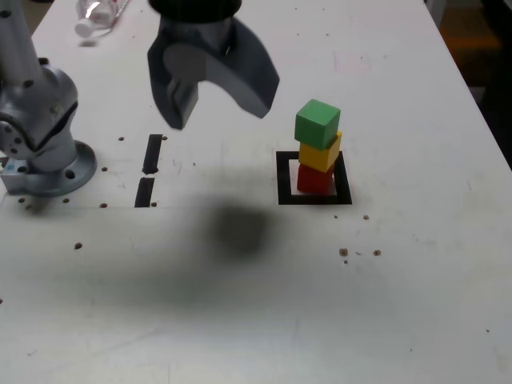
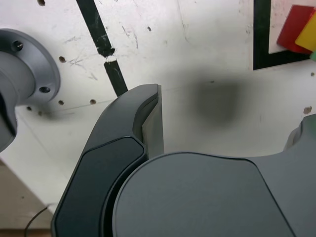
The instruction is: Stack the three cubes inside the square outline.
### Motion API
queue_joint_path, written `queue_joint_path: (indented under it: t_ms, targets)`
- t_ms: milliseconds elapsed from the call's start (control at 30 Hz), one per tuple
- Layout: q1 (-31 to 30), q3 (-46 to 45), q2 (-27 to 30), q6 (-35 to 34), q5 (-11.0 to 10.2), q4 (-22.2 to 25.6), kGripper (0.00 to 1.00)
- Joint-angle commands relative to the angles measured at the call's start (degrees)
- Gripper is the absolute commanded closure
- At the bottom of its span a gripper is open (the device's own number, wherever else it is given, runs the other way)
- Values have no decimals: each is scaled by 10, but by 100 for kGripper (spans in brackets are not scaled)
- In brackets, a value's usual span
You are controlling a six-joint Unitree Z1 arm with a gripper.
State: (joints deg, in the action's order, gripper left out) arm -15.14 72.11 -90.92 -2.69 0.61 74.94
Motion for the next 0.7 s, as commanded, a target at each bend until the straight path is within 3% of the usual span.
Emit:
queue_joint_path:
  t_ms: [0,300,667]
  targets:
    - [0,-18,3,-8,2,-14,0]
    - [0,-126,10,-70,7,-106,0]
    - [9,-179,15,-120,-21,-130,0]
